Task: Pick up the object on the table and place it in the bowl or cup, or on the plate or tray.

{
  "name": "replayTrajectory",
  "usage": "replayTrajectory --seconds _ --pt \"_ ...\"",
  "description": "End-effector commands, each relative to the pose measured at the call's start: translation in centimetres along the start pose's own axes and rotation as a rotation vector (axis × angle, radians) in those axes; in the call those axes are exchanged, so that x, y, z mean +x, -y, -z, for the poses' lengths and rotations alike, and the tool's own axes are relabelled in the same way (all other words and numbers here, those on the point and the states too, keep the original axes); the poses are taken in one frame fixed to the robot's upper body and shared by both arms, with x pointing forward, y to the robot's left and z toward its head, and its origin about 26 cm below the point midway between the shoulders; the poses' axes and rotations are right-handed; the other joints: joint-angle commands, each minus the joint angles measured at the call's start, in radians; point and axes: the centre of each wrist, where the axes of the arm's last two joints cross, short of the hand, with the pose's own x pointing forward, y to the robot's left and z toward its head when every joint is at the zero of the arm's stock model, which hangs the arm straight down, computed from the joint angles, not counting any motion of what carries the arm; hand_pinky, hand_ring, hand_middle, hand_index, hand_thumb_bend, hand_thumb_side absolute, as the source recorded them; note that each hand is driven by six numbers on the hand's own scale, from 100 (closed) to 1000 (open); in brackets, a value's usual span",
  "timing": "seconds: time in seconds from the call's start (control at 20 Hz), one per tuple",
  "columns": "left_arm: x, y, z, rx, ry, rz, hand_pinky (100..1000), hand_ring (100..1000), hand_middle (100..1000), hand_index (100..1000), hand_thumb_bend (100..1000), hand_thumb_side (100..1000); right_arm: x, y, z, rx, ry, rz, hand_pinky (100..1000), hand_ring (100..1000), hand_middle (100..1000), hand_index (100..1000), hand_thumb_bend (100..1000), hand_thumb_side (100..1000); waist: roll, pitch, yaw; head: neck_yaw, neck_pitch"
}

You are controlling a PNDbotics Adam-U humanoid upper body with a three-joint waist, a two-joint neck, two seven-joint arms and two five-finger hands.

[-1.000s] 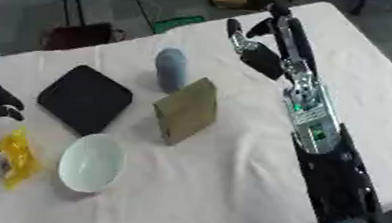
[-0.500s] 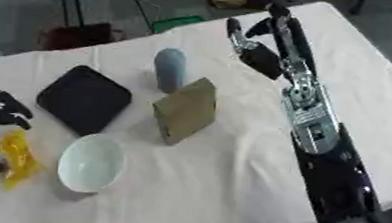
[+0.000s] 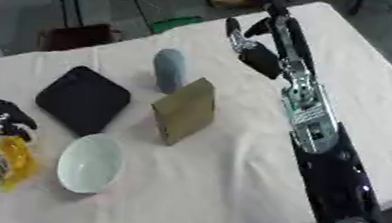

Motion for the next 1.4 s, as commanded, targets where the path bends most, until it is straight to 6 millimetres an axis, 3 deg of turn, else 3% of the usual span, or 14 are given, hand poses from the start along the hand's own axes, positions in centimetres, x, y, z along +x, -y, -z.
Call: replayTrajectory --seconds 0.05,0.3,0.55,0.6,0.75,0.8,1.0,1.05,1.15,1.2,1.25,1.4 --pt "-0.8 -0.1 -1.1 -0.031 -0.021 0.024 869 845 820 782 619 370 0.6 0.8 0.5 -0.006 0.030 -0.025 693 567 800 858 304 531 -0.005 -0.022 0.000 -0.001 -0.005" --pt "-0.7 0.3 -0.9 -0.026 -0.021 0.013 859 832 813 749 557 341 0.6 0.8 0.5 -0.007 0.030 -0.025 693 567 800 859 305 532 -0.005 -0.021 -0.001 -0.001 -0.005" --pt "-0.4 0.7 -0.6 0.057 -0.030 0.007 852 818 808 700 558 321 0.6 0.8 0.5 -0.007 0.030 -0.025 693 567 800 859 307 532 -0.003 -0.021 -0.001 -0.002 -0.007" --pt "-0.4 0.9 -0.5 0.077 -0.033 0.003 849 819 806 611 540 290 0.6 0.8 0.5 -0.007 0.030 -0.025 693 567 800 859 307 532 -0.003 -0.021 -0.001 -0.003 -0.007" --pt "-0.2 1.9 -0.1 0.151 -0.048 -0.030 848 818 806 593 536 285 0.6 0.8 0.5 -0.007 0.031 -0.024 693 567 800 859 305 533 -0.003 -0.020 -0.002 -0.004 -0.009" --pt "-0.2 2.2 0.0 0.167 -0.052 -0.038 842 816 803 534 515 269 0.6 0.8 0.5 -0.008 0.031 -0.024 693 567 800 859 307 532 -0.004 -0.020 -0.002 -0.005 -0.009" --pt "-0.1 3.7 0.3 0.217 -0.073 -0.082 839 814 806 478 473 263 0.6 0.8 0.6 -0.009 0.031 -0.023 693 567 800 859 307 533 -0.005 -0.019 -0.003 -0.006 -0.010" --pt "-0.1 4.0 0.3 0.219 -0.075 -0.086 835 807 812 431 428 260 0.6 0.8 0.6 -0.009 0.031 -0.023 693 567 800 859 308 532 -0.006 -0.020 -0.003 -0.006 -0.011" --pt "-0.1 4.3 0.4 0.220 -0.077 -0.089 835 807 812 431 428 260 0.6 0.8 0.6 -0.010 0.031 -0.023 693 567 800 859 308 532 -0.006 -0.020 -0.003 -0.006 -0.011" --pt "-0.2 4.3 0.3 0.224 -0.082 -0.088 832 795 773 406 123 352 0.6 0.8 0.6 -0.011 0.031 -0.023 693 567 801 859 310 532 -0.006 -0.020 -0.003 -0.008 -0.011" --pt "-0.5 3.8 -0.1 0.241 -0.102 -0.082 833 795 771 405 382 252 0.7 0.8 0.6 -0.012 0.031 -0.023 693 567 801 859 308 532 -0.007 -0.021 -0.003 -0.009 -0.013" --pt "-1.5 1.7 -1.4 0.309 -0.170 -0.071 839 801 770 414 384 241 0.7 0.9 0.6 -0.016 0.031 -0.024 693 567 800 859 304 534 -0.008 -0.022 -0.004 -0.013 -0.014"
